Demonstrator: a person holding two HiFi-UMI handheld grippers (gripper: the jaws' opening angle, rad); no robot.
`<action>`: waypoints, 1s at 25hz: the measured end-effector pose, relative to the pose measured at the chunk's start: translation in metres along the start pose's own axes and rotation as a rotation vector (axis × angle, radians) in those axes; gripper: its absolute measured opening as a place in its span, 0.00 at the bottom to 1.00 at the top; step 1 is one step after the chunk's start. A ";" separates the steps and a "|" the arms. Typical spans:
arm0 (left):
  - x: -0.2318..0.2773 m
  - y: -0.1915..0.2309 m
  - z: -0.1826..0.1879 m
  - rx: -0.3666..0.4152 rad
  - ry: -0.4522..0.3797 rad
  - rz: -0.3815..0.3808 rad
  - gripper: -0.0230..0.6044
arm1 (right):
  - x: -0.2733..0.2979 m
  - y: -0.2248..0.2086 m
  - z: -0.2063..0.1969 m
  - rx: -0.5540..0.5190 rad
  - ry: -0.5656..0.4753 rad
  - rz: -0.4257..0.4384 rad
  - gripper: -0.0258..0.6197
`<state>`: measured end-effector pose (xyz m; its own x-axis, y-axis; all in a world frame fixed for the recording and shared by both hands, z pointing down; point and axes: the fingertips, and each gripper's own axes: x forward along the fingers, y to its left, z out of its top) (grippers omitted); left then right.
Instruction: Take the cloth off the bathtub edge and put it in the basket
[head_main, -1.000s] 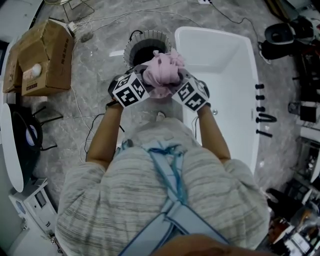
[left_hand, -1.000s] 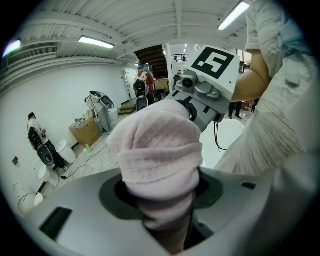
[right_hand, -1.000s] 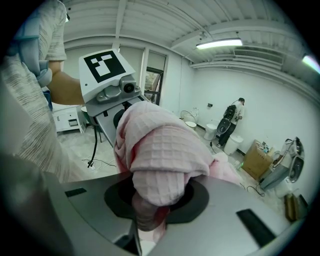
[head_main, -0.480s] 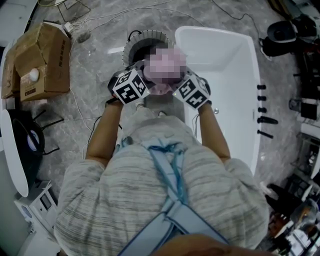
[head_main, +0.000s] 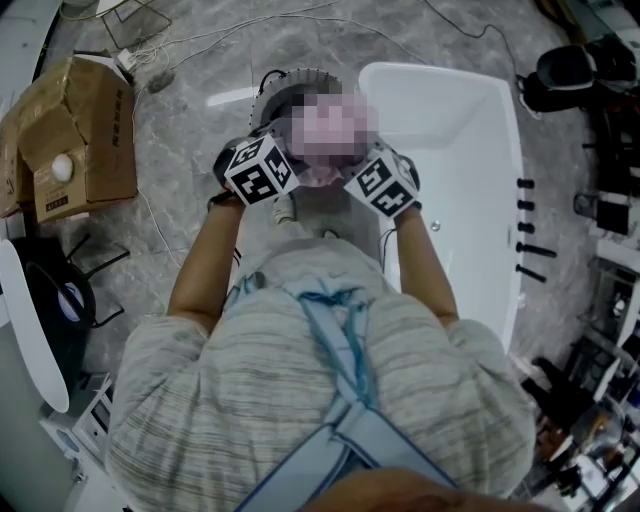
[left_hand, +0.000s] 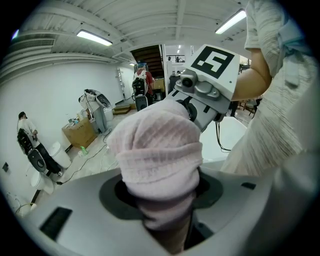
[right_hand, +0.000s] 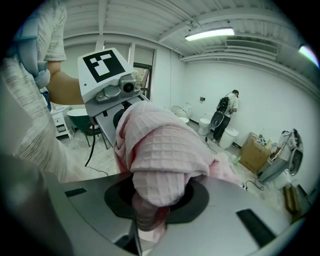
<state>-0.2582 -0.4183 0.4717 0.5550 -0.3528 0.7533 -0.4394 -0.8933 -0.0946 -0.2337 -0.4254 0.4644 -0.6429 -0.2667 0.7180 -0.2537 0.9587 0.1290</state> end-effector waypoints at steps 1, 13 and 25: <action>-0.001 0.008 -0.003 0.001 -0.001 -0.003 0.41 | 0.006 -0.004 0.004 0.002 0.002 -0.001 0.18; 0.018 0.100 -0.036 0.009 0.017 -0.018 0.41 | 0.079 -0.065 0.030 -0.007 0.054 0.004 0.18; 0.050 0.168 -0.053 0.014 0.110 0.033 0.41 | 0.130 -0.120 0.029 -0.022 0.159 0.000 0.19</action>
<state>-0.3421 -0.5716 0.5283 0.4594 -0.3499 0.8164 -0.4457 -0.8859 -0.1289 -0.3075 -0.5781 0.5227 -0.5199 -0.2490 0.8172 -0.2360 0.9612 0.1427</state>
